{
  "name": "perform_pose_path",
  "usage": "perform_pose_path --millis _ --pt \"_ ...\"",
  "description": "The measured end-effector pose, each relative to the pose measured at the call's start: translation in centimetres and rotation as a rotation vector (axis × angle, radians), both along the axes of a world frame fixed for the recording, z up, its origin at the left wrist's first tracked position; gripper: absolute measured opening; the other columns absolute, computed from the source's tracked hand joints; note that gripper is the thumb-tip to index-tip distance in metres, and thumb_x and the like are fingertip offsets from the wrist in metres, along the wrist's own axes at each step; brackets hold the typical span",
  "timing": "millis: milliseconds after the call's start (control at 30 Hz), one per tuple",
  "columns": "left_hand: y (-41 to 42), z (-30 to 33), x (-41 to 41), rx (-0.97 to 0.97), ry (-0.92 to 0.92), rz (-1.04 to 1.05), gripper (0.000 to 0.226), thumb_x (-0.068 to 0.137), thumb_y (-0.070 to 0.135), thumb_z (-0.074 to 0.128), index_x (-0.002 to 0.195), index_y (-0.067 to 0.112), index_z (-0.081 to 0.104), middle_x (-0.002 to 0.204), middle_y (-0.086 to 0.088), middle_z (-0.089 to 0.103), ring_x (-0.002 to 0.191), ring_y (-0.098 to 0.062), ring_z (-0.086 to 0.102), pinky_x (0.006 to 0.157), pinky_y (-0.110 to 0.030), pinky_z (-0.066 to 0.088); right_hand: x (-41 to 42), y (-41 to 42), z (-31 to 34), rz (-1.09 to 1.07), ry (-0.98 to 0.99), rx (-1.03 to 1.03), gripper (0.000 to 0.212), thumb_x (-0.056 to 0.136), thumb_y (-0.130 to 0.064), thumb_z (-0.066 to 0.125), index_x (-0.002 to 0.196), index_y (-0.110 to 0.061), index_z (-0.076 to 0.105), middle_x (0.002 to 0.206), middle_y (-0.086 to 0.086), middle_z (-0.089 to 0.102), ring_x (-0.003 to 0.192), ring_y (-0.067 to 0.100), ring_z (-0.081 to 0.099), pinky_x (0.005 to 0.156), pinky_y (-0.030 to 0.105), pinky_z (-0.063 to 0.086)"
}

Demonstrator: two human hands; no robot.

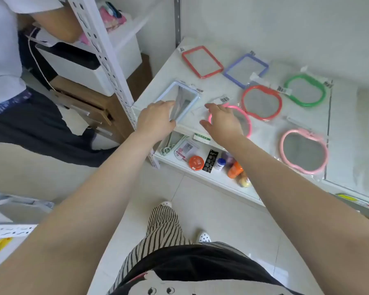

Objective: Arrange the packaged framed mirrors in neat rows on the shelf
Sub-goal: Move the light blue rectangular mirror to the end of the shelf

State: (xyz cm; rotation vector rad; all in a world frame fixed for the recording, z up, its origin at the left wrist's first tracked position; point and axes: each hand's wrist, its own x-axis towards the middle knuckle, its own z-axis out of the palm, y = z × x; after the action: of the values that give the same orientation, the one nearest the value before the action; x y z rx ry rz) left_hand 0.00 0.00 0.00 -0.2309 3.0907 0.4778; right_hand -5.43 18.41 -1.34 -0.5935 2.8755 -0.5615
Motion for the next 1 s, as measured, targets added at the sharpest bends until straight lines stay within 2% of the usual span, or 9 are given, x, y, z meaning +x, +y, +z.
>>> perform_pose_path --millis 233,367,433,533,733,800,867,933,1000 --pt "-5.1 -2.8 -6.8 -0.055 -0.074 -0.021 0.057 0.089 0.024 0.054 0.144 0.018 0.039 0.132 -0.011 0.055 0.119 -0.034 0.053 0.091 -0.041 0.047 -4.4 -4.9 -2.3 -0.101 -0.109 0.039 0.056 0.094 -0.032 0.054 0.144 -0.015 0.036 0.140 0.011 0.050 0.134 0.032 0.039 0.107 0.048 0.039" --pt "-7.7 -5.3 -10.0 -0.064 -0.104 -0.026 0.050 0.089 0.023 0.054 0.137 0.013 0.045 0.123 -0.012 0.058 0.114 -0.034 0.055 0.085 -0.041 0.047 -6.1 -7.9 -4.5 -0.160 -0.168 0.087 0.054 0.095 -0.033 0.053 0.142 -0.013 0.038 0.134 0.012 0.055 0.127 0.032 0.045 0.099 0.046 0.044" --pt "-8.7 -6.6 -11.1 -0.042 -0.118 -0.013 0.038 0.090 0.022 0.051 0.126 0.008 0.050 0.114 -0.013 0.060 0.109 -0.034 0.057 0.079 -0.039 0.047 -6.7 -9.3 -5.7 -0.212 -0.211 0.108 0.050 0.095 -0.034 0.053 0.136 -0.009 0.042 0.124 0.013 0.061 0.121 0.032 0.051 0.093 0.044 0.047" --pt "-9.4 -8.2 -12.2 0.073 -0.200 0.013 0.029 0.089 0.017 0.051 0.115 0.002 0.052 0.108 -0.017 0.059 0.103 -0.036 0.057 0.079 -0.040 0.046 -7.1 -11.1 -6.8 -0.319 -0.310 0.110 0.045 0.095 -0.035 0.052 0.127 -0.005 0.047 0.110 0.015 0.066 0.109 0.033 0.058 0.084 0.040 0.048" --pt "-10.0 -10.0 -13.5 0.266 -0.161 0.108 0.033 0.078 0.006 0.064 0.110 0.000 0.057 0.108 -0.019 0.058 0.095 -0.035 0.058 0.082 -0.041 0.049 -8.0 -13.2 -7.1 -0.535 -0.451 -0.016 0.037 0.085 -0.022 0.062 0.111 -0.002 0.045 0.079 0.011 0.057 0.081 0.032 0.062 0.058 0.032 0.042" --pt "-10.3 -10.2 -13.9 0.358 -0.203 0.166 0.031 0.074 0.008 0.068 0.103 0.000 0.061 0.102 -0.019 0.065 0.089 -0.035 0.064 0.078 -0.041 0.054 -8.1 -13.3 -7.0 -0.575 -0.489 -0.078 0.041 0.080 -0.013 0.064 0.114 -0.002 0.044 0.082 0.013 0.060 0.077 0.031 0.062 0.059 0.034 0.045" --pt "-10.8 -9.9 -14.2 0.495 -0.268 0.208 0.021 0.073 0.008 0.070 0.091 -0.002 0.064 0.091 -0.020 0.071 0.081 -0.035 0.069 0.074 -0.041 0.057 -8.1 -13.1 -6.9 -0.625 -0.523 -0.183 0.049 0.076 -0.009 0.067 0.119 -0.003 0.044 0.095 0.017 0.066 0.079 0.032 0.063 0.069 0.040 0.051" --pt "-11.1 -9.1 -14.3 0.619 -0.327 0.239 0.014 0.073 0.006 0.071 0.084 0.002 0.063 0.083 -0.016 0.070 0.074 -0.030 0.066 0.067 -0.030 0.054 -8.0 -12.6 -6.9 -0.690 -0.542 -0.304 0.052 0.074 -0.008 0.068 0.121 -0.003 0.048 0.102 0.018 0.069 0.074 0.027 0.060 0.073 0.042 0.054" --pt "-11.3 -8.3 -14.3 0.811 -0.352 0.291 0.026 0.076 0.001 0.073 0.096 0.008 0.058 0.085 -0.008 0.064 0.071 -0.021 0.062 0.050 -0.014 0.051 -7.9 -12.2 -6.6 -0.747 -0.525 -0.414 0.047 0.076 -0.011 0.068 0.120 -0.001 0.056 0.097 0.012 0.069 0.072 0.023 0.054 0.066 0.036 0.051"
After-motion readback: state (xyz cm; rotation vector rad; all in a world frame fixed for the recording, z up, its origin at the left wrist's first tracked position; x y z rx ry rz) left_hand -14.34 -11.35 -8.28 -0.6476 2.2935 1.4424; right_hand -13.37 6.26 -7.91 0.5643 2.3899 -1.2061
